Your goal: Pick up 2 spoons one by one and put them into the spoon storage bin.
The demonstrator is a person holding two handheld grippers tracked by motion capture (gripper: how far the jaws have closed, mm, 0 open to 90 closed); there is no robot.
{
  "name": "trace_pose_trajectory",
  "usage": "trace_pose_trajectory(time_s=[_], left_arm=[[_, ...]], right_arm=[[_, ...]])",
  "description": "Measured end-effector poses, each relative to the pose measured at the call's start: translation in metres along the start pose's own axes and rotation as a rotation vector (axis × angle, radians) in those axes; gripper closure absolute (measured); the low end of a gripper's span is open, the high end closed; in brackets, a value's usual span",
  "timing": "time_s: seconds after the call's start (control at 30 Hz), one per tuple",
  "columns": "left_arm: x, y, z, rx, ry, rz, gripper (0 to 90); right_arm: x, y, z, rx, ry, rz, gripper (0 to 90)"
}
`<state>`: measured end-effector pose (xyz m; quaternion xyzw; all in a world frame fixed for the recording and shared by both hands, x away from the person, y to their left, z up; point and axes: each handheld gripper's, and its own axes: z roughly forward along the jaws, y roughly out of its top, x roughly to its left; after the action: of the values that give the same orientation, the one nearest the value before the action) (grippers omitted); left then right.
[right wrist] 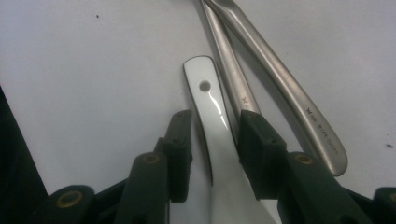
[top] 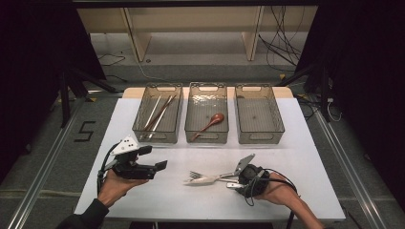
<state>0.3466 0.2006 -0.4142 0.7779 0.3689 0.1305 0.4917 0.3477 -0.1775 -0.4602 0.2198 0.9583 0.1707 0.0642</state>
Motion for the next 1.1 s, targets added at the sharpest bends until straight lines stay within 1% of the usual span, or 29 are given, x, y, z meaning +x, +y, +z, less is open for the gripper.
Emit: trace_pose_trajectory(time_s=[0.07,0.23,0.3,0.33,0.37,0.57,0.63,0.83,0.9,0.97,1.0,1.03,1.1], left_arm=[[-0.0003,0.0000,0.0004,-0.001,-0.001,-0.003,16.0],[-0.0004,0.0003,0.0003,-0.002,-0.001,0.001,16.0],[-0.0002,0.0003,0.0004,-0.002,-0.002,0.001,16.0],[-0.0001,0.0002,0.0004,-0.002,-0.002,0.001,16.0],[0.0000,0.0002,0.0005,-0.002,-0.002,0.000,16.0],[0.0001,0.0002,0.0004,-0.002,-0.001,0.002,16.1],[0.0000,0.0004,0.0003,-0.002,0.000,0.003,16.1],[0.0005,0.0005,-0.0002,-0.001,0.004,0.005,16.2],[0.0005,0.0006,-0.0003,-0.001,0.005,0.007,16.2],[0.0008,0.0008,-0.0007,-0.003,0.006,0.007,16.2],[0.0008,0.0008,-0.0007,-0.007,0.007,0.004,16.2],[0.0013,0.0009,-0.0010,-0.006,0.008,0.006,16.2],[0.0016,0.0009,-0.0013,-0.006,0.009,0.005,16.2]], right_arm=[[0.0002,0.0006,0.0002,0.007,-0.008,-0.002,67.9],[0.0014,0.0021,0.0009,0.024,-0.017,-0.012,69.2],[0.0016,0.0025,0.0011,0.028,-0.024,-0.031,69.9],[0.0019,0.0026,0.0010,0.032,-0.023,-0.036,70.3],[0.0028,0.0030,0.0009,0.037,-0.020,-0.030,71.0],[0.0051,0.0042,0.0004,0.056,-0.007,-0.063,75.1],[0.0072,0.0048,0.0002,0.066,-0.008,-0.059,75.6],[0.0078,0.0052,-0.0006,0.072,0.000,-0.083,76.1],[0.0080,0.0052,-0.0018,0.073,0.003,-0.077,76.2],[0.0079,0.0051,-0.0033,0.062,0.010,-0.065,76.3],[0.0080,0.0054,-0.0046,0.060,0.014,-0.049,76.3],[0.0071,0.0052,-0.0049,0.052,0.011,-0.057,76.3],[0.0064,0.0051,-0.0064,0.044,0.010,-0.050,76.3]])
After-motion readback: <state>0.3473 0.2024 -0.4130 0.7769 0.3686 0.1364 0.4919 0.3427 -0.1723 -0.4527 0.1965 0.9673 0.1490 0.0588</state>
